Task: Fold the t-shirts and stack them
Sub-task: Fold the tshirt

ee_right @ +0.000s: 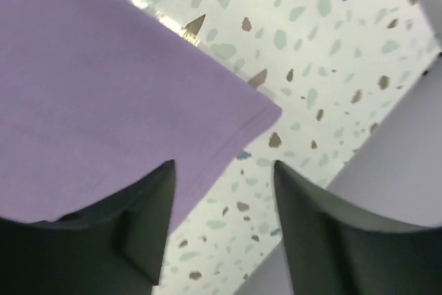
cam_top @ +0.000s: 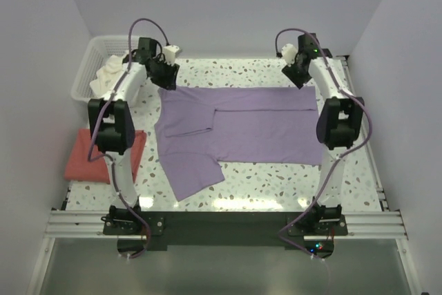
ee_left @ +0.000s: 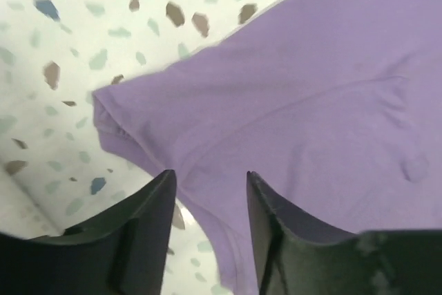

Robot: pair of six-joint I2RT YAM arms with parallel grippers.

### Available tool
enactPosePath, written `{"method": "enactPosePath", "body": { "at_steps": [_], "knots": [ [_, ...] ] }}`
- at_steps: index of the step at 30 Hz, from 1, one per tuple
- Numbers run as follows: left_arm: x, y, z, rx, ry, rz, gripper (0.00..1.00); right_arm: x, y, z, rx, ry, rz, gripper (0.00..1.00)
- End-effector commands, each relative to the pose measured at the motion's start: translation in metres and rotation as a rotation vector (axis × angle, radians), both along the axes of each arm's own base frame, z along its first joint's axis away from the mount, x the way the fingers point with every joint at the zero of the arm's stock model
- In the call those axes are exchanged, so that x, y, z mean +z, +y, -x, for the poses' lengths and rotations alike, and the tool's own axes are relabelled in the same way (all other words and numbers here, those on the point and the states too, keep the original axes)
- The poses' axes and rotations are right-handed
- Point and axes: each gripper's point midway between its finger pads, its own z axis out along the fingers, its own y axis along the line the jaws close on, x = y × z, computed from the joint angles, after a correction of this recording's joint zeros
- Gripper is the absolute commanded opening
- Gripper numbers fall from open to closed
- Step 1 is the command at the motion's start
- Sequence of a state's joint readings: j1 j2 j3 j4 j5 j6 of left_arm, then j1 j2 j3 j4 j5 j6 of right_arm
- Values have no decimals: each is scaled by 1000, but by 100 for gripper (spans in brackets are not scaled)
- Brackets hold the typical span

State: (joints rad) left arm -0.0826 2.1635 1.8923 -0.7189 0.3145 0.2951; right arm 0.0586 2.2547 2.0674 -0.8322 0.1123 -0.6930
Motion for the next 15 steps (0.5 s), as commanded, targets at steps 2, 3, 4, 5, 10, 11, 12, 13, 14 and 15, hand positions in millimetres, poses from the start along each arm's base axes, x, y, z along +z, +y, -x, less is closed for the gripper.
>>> {"method": "enactPosePath", "body": {
  "at_steps": [2, 3, 4, 5, 10, 11, 12, 13, 14, 15],
  "knots": [
    [125, -16, 39, -187, -291, 71, 59, 102, 30, 66, 150, -59, -145, 78],
    [110, -15, 57, -205, -252, 67, 61, 103, 34, 82, 176, -25, -163, 91],
    [123, -14, 73, -244, -287, 48, 62, 88, 35, 108, 209, 68, -164, 94],
    [122, -15, 86, -267, -280, 52, 63, 100, 33, 125, 227, 59, -157, 95],
    [88, -19, 175, -422, -154, 69, 66, 67, 28, 221, 362, 301, -132, 92],
    [97, -23, 191, -455, -179, 87, 66, 62, 26, 233, 383, 328, -123, 88],
    [83, -23, 208, -491, -152, 92, 66, 50, 21, 256, 399, 368, -107, 81],
    [88, -25, 223, -513, -173, 97, 65, 44, 15, 261, 397, 376, -73, 77],
    [86, -26, 233, -529, -174, 110, 64, 37, 11, 270, 400, 389, -53, 64],
    [71, -26, 246, -551, -151, 113, 63, 21, 5, 284, 410, 413, -34, 58]
  ]
}}
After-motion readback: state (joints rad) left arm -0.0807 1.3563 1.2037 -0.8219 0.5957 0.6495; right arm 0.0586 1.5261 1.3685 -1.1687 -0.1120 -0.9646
